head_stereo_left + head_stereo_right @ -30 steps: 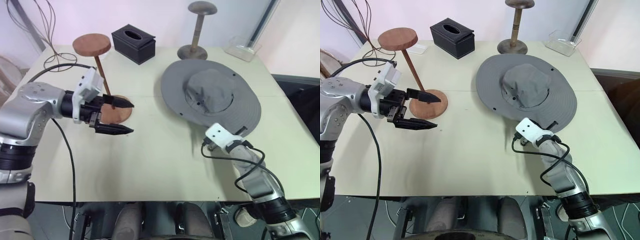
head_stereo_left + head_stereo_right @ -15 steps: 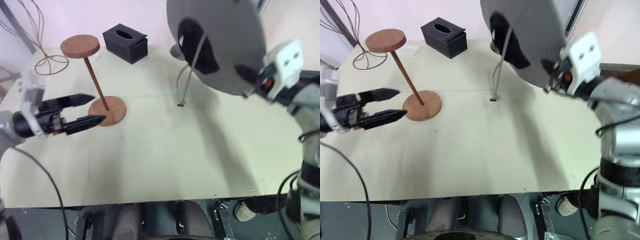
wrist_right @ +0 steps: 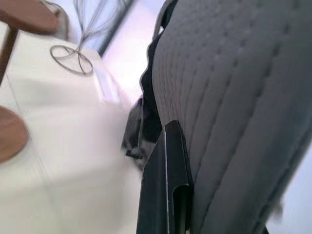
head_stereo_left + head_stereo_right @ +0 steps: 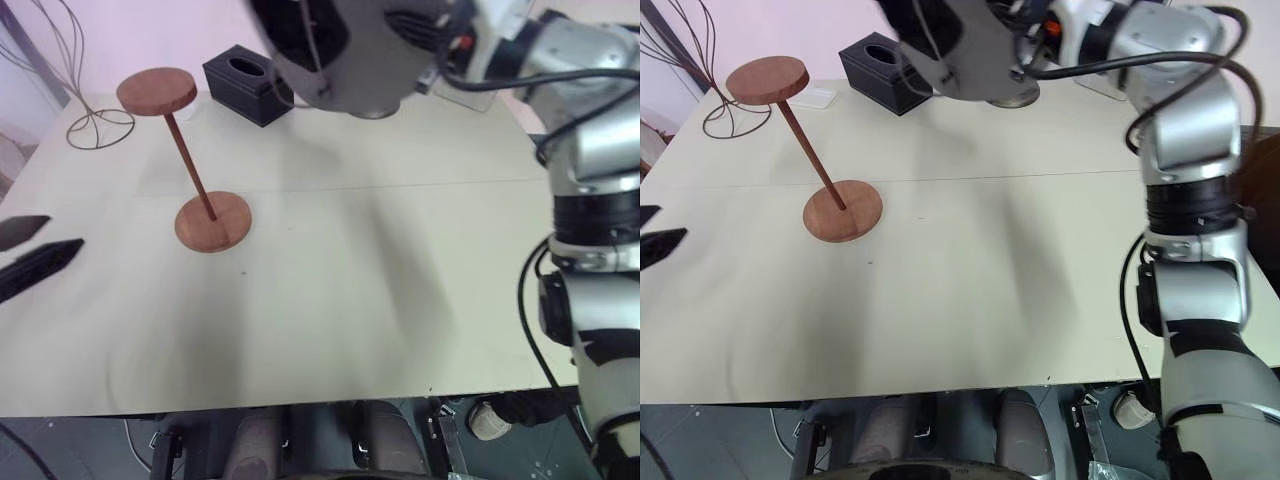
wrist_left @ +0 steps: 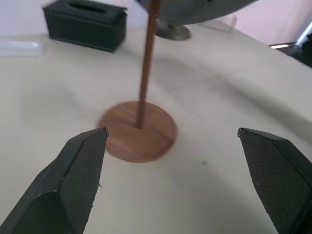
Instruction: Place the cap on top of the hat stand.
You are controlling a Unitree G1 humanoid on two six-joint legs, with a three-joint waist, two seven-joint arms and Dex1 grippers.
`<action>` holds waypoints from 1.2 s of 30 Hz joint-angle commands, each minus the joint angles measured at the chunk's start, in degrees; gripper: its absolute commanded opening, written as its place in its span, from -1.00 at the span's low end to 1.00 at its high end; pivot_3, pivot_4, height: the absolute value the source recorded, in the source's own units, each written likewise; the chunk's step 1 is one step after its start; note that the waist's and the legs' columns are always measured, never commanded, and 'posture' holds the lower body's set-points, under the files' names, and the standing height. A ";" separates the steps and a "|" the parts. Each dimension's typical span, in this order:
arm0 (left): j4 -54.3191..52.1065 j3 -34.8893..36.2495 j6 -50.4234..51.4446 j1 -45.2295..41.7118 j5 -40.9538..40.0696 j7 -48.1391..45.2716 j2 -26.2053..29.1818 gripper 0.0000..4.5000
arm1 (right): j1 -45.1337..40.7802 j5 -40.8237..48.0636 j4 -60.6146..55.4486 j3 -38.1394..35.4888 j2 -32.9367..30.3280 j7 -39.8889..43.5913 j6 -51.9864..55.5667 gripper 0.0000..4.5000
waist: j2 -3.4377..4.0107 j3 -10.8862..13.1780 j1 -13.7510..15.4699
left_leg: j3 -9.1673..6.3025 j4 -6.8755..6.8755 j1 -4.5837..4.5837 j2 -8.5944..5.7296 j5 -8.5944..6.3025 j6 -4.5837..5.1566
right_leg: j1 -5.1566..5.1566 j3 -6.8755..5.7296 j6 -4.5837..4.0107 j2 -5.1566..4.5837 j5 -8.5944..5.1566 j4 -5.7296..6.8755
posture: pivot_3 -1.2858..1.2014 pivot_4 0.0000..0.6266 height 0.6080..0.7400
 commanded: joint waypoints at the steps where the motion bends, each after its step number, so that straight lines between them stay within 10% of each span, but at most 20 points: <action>1: -0.50 2.79 -0.75 -1.00 -1.57 -0.04 1.41 1.00 | -3.48 -3.99 0.91 2.05 2.63 -0.72 -12.59 -0.99 | -0.04 -0.02 0.01 | 0.00 0.00 -0.06 0.00 0.00 0.00 | 0.00 0.00 0.02 0.00 0.02 0.00 | 0.03 -0.52 1.00; 13: 1.34 8.46 4.08 -3.62 -8.43 0.96 3.87 1.00 | 7.58 -24.64 4.44 11.21 4.95 -13.06 -46.02 -0.99 | -0.12 -0.06 -0.41 | -0.02 0.06 -0.19 0.01 0.06 -0.11 | -0.09 -0.01 0.04 0.02 0.12 0.03 | 0.03 -0.52 1.00; 36: 8.52 5.43 3.23 -6.94 -6.63 -1.64 10.39 1.00 | 24.39 -48.89 12.29 15.83 14.75 -52.76 -45.97 -0.99 | -0.45 -0.14 -1.25 | -0.18 0.04 -0.10 0.21 0.32 -0.55 | -0.25 0.01 -0.16 0.33 0.01 0.70 | 0.03 -0.52 1.00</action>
